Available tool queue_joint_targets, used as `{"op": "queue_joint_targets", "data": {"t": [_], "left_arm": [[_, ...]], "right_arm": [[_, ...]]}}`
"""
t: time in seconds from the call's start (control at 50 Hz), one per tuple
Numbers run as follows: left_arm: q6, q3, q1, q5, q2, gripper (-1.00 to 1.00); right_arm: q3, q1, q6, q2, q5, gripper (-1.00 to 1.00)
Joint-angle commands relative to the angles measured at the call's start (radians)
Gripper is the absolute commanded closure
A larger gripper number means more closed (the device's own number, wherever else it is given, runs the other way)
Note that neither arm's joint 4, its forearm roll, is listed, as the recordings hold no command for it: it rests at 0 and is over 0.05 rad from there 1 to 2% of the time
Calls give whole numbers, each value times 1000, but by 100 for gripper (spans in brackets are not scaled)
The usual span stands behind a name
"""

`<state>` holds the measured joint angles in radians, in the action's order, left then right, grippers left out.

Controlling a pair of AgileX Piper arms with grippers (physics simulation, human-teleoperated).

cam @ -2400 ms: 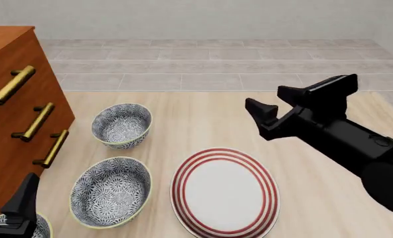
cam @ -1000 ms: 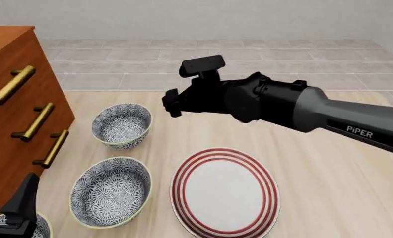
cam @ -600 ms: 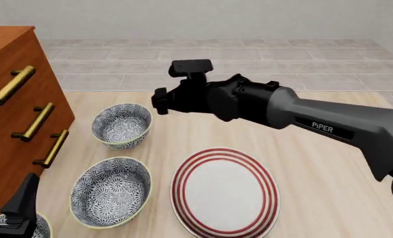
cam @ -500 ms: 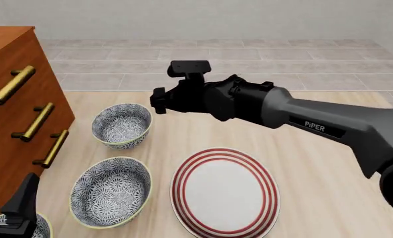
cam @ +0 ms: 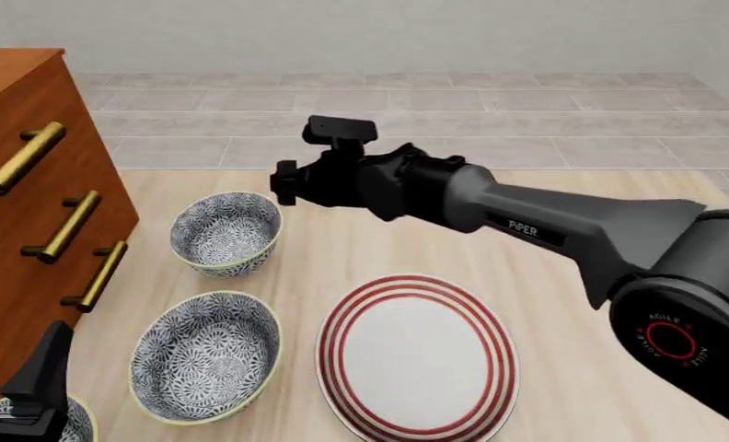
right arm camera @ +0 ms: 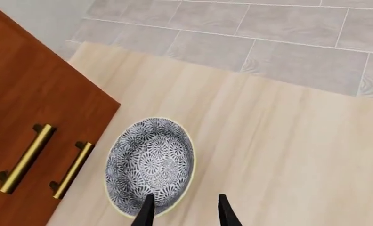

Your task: Pick up the bowl and put it in the front on the plate.

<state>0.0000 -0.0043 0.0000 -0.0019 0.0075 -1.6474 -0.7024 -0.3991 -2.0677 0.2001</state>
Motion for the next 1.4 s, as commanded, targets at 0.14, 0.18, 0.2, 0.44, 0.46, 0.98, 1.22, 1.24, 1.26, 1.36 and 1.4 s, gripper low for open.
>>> {"op": "queue_joint_targets", "data": {"t": [0.14,0.18,0.2,0.44,0.46,0.98,1.22,1.24,1.26,1.36,1.4], "left_arm": [[0,0,0,0,0,-100],[0,0,0,0,0,-100],[0,0,0,0,0,-100],[0,0,0,0,0,-100],[0,0,0,0,0,-100],[0,0,0,0,0,-100],[0,0,0,0,0,-100],[0,0,0,0,0,-100],[0,0,0,0,0,-100],[0,0,0,0,0,-100],[0,0,0,0,0,-100]], "right_arm": [[-155,17,-35,-125,43,-100],[-180,16,-32,-140,58,-100],[-181,16,-32,-141,59,-100],[-296,23,-34,-226,99,-100],[-299,21,-37,-232,98,-100],[-399,4,-67,-354,108,-100],[-403,-20,-82,-376,97,-100],[-402,-22,-81,-376,97,-100],[-401,-24,-82,-376,96,-100],[-391,-36,-87,-374,89,-100],[-391,-38,-87,-375,88,-100]]}}
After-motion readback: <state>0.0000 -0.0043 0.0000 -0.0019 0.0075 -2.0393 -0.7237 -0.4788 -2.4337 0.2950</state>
